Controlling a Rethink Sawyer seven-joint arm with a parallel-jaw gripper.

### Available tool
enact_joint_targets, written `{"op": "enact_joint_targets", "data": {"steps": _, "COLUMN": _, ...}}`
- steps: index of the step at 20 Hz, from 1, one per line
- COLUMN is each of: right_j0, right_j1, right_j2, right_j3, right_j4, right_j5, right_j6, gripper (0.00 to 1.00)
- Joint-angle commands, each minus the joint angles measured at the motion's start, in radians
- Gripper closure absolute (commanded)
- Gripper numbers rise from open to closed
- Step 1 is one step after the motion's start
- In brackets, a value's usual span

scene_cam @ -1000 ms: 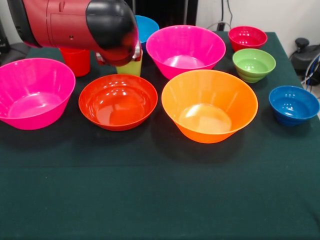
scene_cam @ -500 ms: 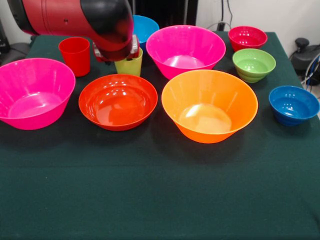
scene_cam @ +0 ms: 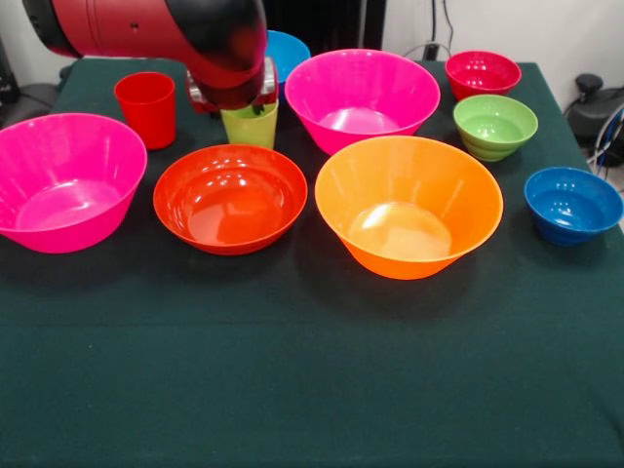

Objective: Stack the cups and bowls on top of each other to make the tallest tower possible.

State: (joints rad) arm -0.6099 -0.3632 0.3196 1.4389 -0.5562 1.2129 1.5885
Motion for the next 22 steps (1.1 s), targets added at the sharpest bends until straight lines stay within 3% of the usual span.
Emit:
{"op": "enact_joint_targets", "data": {"steps": 1, "right_j0": 0.024, "right_j1": 0.028, "right_j2": 0.083, "right_j3": 0.021, "right_j4": -0.056, "right_j5": -0.069, "right_j6": -0.194, "gripper": 0.0}}
{"op": "enact_joint_targets", "data": {"steps": 8, "right_j0": 0.048, "right_j1": 0.057, "right_j2": 0.066, "right_j3": -0.019, "right_j4": -0.099, "right_j5": -0.092, "right_j6": -0.182, "gripper": 0.0}}
{"op": "enact_joint_targets", "data": {"steps": 18, "right_j0": 0.088, "right_j1": 0.089, "right_j2": 0.047, "right_j3": -0.086, "right_j4": -0.134, "right_j5": -0.022, "right_j6": -0.191, "gripper": 0.0}}
{"op": "enact_joint_targets", "data": {"steps": 19, "right_j0": 0.088, "right_j1": 0.09, "right_j2": 0.049, "right_j3": -0.087, "right_j4": -0.136, "right_j5": -0.02, "right_j6": -0.193, "gripper": 1.0}}
{"op": "enact_joint_targets", "data": {"steps": 22, "right_j0": 0.092, "right_j1": 0.088, "right_j2": 0.047, "right_j3": -0.089, "right_j4": -0.141, "right_j5": -0.015, "right_j6": -0.196, "gripper": 1.0}}
